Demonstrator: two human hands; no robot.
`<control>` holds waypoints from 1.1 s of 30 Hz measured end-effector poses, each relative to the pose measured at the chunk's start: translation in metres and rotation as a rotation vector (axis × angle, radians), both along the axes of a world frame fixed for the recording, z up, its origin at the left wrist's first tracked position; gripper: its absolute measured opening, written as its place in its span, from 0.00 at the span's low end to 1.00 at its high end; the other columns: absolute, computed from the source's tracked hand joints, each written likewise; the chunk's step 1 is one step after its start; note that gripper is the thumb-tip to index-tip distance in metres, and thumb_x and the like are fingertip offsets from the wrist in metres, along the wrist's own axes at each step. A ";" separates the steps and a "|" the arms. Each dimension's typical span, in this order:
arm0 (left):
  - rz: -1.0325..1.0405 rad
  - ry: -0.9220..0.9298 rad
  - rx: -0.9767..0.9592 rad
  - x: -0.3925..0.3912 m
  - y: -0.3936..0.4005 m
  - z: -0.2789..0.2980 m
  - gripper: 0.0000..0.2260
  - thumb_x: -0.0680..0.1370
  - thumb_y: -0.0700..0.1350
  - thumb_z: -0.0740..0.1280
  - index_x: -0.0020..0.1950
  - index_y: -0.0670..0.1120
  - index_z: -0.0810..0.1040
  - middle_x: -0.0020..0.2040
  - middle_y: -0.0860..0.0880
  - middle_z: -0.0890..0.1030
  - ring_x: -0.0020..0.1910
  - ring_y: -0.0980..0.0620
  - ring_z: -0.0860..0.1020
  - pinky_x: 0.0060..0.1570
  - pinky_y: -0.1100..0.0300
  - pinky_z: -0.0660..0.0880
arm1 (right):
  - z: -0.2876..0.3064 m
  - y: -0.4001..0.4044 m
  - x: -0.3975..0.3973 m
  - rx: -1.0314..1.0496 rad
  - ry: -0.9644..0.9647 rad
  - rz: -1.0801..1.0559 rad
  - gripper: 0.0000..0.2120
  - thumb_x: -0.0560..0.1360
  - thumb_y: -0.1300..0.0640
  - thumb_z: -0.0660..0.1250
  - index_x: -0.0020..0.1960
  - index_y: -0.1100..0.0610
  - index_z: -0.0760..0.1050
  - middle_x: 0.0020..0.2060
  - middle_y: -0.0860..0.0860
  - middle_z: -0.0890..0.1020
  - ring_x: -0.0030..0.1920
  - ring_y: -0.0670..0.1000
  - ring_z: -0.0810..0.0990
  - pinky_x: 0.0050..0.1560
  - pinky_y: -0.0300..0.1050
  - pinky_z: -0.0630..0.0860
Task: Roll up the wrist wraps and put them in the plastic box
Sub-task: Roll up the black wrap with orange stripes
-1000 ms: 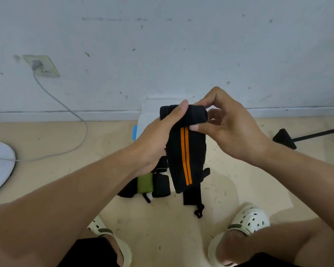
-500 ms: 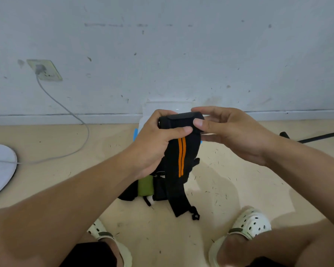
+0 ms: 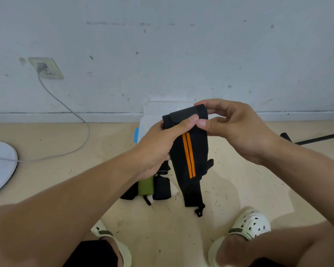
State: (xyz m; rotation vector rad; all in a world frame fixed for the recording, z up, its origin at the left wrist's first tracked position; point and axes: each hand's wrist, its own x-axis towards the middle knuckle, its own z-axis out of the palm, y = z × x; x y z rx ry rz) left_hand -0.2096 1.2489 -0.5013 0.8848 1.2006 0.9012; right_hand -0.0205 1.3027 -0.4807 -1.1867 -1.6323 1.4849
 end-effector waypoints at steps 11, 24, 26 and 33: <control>0.103 -0.018 0.034 -0.006 0.004 -0.005 0.23 0.75 0.53 0.78 0.65 0.46 0.77 0.57 0.44 0.85 0.59 0.43 0.84 0.60 0.41 0.81 | -0.002 0.000 0.000 0.099 -0.082 0.032 0.20 0.71 0.67 0.78 0.57 0.48 0.82 0.55 0.45 0.86 0.55 0.46 0.86 0.55 0.43 0.83; 0.129 0.153 0.289 -0.007 0.001 -0.011 0.23 0.70 0.32 0.80 0.57 0.51 0.77 0.49 0.53 0.85 0.47 0.53 0.85 0.48 0.55 0.84 | -0.008 -0.001 -0.007 -0.258 -0.014 0.167 0.21 0.75 0.44 0.69 0.66 0.49 0.80 0.61 0.57 0.84 0.60 0.61 0.83 0.64 0.58 0.80; 0.136 0.184 0.284 -0.007 0.001 -0.012 0.24 0.70 0.33 0.80 0.58 0.52 0.76 0.51 0.52 0.85 0.49 0.53 0.85 0.51 0.54 0.85 | -0.007 0.000 -0.008 -0.233 0.013 0.126 0.17 0.76 0.49 0.70 0.64 0.50 0.80 0.60 0.59 0.84 0.55 0.58 0.85 0.61 0.55 0.82; -0.003 0.076 0.097 -0.007 0.003 -0.004 0.20 0.76 0.46 0.77 0.66 0.53 0.78 0.57 0.52 0.87 0.56 0.53 0.86 0.58 0.51 0.82 | -0.002 0.001 -0.008 -0.030 0.026 0.111 0.12 0.81 0.61 0.68 0.62 0.51 0.80 0.60 0.54 0.82 0.53 0.52 0.86 0.53 0.41 0.82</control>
